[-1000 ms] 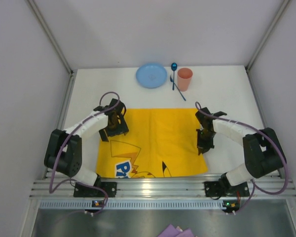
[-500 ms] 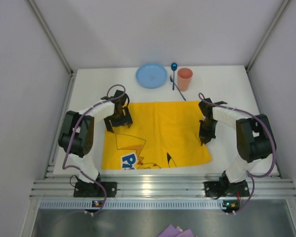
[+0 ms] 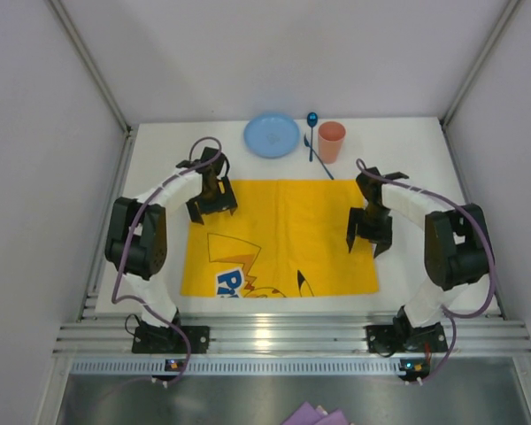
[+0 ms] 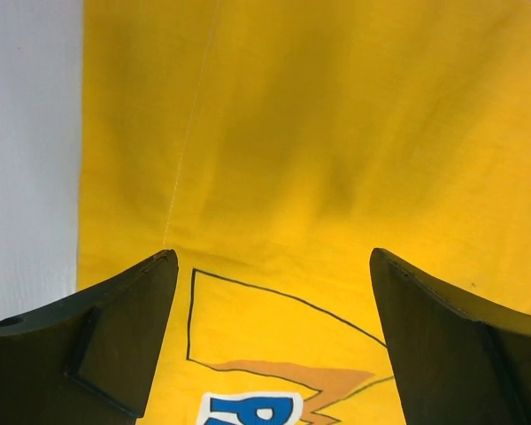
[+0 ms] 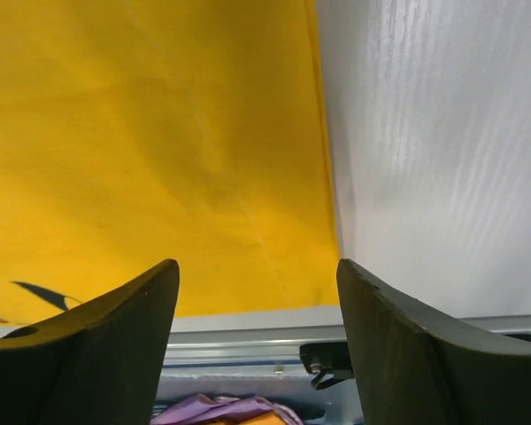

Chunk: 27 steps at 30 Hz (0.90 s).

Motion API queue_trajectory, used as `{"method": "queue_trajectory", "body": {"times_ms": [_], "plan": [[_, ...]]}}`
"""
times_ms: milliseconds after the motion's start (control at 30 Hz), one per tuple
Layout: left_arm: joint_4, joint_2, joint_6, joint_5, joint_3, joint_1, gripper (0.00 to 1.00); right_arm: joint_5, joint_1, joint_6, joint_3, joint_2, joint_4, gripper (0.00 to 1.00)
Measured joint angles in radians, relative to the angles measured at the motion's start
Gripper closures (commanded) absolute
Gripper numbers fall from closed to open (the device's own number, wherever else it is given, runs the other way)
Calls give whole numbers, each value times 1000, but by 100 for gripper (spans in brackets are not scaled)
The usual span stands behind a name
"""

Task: Set the dinner table for one person

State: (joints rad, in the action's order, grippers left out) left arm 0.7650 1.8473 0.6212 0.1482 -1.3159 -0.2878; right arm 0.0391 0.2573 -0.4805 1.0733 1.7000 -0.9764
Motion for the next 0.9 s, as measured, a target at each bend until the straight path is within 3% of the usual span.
{"method": "queue_trajectory", "body": {"times_ms": [367,533,900], "plan": [[66,-295,27,-63,-5,0,5,-6,0,81,457,-26,-126,24],[73,-354,23,-98,23,0,5,26,0,123,634,110,-60,24],[79,-373,5,-132,62,0,5,30,2,156,896,520,148,35]]}}
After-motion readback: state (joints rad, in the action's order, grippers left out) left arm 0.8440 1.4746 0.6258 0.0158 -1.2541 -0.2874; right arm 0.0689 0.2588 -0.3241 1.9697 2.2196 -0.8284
